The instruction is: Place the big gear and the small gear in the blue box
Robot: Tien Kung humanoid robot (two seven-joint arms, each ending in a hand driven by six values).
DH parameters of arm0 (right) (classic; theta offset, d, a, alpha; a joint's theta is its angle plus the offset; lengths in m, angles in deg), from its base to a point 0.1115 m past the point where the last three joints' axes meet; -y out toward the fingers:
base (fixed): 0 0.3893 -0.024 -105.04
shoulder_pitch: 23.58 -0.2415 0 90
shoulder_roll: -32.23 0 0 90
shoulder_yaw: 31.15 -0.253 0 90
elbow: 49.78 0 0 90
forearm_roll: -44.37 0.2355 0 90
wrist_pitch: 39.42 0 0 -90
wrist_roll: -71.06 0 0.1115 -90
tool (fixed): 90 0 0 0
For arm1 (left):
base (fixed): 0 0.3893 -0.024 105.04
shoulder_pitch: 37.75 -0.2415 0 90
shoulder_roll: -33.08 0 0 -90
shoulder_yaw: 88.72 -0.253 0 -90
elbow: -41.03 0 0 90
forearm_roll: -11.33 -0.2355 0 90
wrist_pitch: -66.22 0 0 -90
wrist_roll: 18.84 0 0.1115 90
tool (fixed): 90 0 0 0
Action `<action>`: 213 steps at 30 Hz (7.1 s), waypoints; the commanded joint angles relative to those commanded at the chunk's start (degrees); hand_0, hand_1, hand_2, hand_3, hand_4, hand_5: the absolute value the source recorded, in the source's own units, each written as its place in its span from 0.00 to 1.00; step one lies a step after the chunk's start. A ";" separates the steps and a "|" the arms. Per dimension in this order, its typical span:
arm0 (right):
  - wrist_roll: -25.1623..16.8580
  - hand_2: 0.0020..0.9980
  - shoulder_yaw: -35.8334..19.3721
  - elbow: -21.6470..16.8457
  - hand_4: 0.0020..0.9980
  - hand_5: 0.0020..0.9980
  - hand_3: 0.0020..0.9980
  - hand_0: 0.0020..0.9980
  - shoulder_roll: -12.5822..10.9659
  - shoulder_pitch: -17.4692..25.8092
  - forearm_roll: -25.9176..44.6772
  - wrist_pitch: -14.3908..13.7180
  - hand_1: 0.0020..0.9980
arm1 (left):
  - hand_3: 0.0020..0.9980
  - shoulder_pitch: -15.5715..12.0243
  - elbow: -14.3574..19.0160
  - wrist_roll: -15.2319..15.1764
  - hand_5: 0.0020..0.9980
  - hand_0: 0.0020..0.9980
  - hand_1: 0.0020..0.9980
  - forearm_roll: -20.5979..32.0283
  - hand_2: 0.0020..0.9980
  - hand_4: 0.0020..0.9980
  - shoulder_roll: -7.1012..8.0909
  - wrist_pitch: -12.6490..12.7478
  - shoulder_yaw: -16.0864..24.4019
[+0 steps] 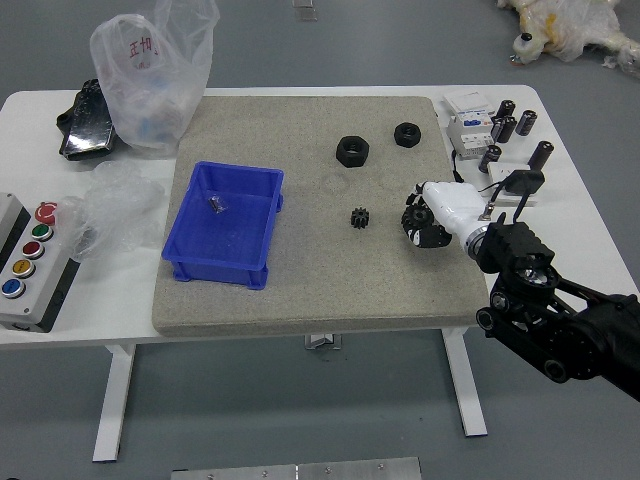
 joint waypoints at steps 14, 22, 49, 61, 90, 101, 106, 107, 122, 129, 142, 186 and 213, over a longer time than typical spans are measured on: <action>-0.50 0.36 13.78 -7.63 0.45 0.04 0.49 0.47 9.56 -12.67 1.95 -1.67 0.50 | 0.67 0.10 0.19 0.39 0.46 0.73 0.57 -1.16 0.54 0.68 -0.11 -0.50 0.80; -1.28 0.55 20.55 -4.48 0.34 0.11 0.58 0.49 15.38 -16.69 2.78 -2.43 0.55 | 0.67 -0.03 0.31 0.74 0.46 0.73 0.57 -1.99 0.54 0.68 0.01 -0.77 1.45; -5.44 0.87 13.15 0.88 0.85 0.39 0.92 0.60 14.58 -14.25 9.33 -8.20 0.80 | 0.67 -0.35 0.43 1.30 0.46 0.73 0.57 -2.61 0.54 0.69 -0.38 -1.00 2.20; -5.47 0.75 10.92 14.23 0.80 0.34 0.81 0.51 9.73 -11.06 14.85 -8.51 0.71 | 0.67 -0.47 0.36 1.23 0.46 0.73 0.57 -2.37 0.54 0.68 -0.35 -0.81 2.03; -5.51 0.43 21.26 20.45 0.48 0.06 0.53 0.43 11.19 -11.26 19.09 -9.09 0.54 | 0.67 -0.34 0.35 1.26 0.46 0.73 0.57 -2.89 0.54 0.69 -0.34 -1.00 2.25; -5.80 0.38 19.34 18.28 0.43 0.03 0.49 0.43 10.42 -11.03 17.34 -10.00 0.52 | 0.67 -0.30 0.34 1.14 0.46 0.73 0.57 -2.62 0.54 0.68 -0.41 -0.95 2.05; -5.42 0.39 15.46 12.03 0.43 0.02 0.49 0.43 8.84 -10.78 13.72 -9.90 0.52 | 0.67 -0.46 0.33 1.11 0.47 0.73 0.57 -2.61 0.54 0.68 -0.37 -0.89 2.10; -5.33 0.39 14.91 10.40 0.43 0.02 0.49 0.43 8.72 -10.85 12.82 -9.88 0.52 | 0.67 -0.48 0.33 1.13 0.47 0.73 0.57 -2.68 0.54 0.68 -0.36 -0.89 2.17; -3.95 0.58 19.02 -5.85 0.24 0.12 0.59 0.46 14.99 -12.82 4.98 -8.62 0.60 | 0.67 -0.40 0.45 1.36 0.47 0.73 0.57 -3.54 0.54 0.68 -0.38 -1.25 2.67; -3.64 0.68 20.67 -3.67 0.26 0.15 0.63 0.48 16.48 -12.93 5.81 -8.59 0.68 | 0.66 -0.51 0.51 1.61 0.47 0.73 0.57 -3.92 0.54 0.68 -0.35 -1.34 3.06; -2.91 0.89 20.91 -0.15 0.52 0.21 0.88 0.55 17.21 -12.65 7.12 -8.21 0.81 | 0.67 -0.47 0.59 1.74 0.48 0.73 0.57 -3.90 0.54 0.68 -0.49 -1.49 3.03; -31.14 0.74 -29.64 -15.76 0.77 0.32 0.74 0.51 -2.76 22.73 51.62 -5.20 0.69 | 0.66 -0.83 -0.30 -0.52 0.47 0.73 0.45 -0.67 0.48 0.68 -0.14 -0.20 -0.05; -33.41 0.69 -41.59 -17.89 0.79 0.38 0.71 0.52 -3.11 26.19 56.13 -4.05 0.67 | 0.66 0.78 -0.64 -1.93 0.47 0.72 0.43 2.11 0.44 0.67 -0.20 0.00 -3.06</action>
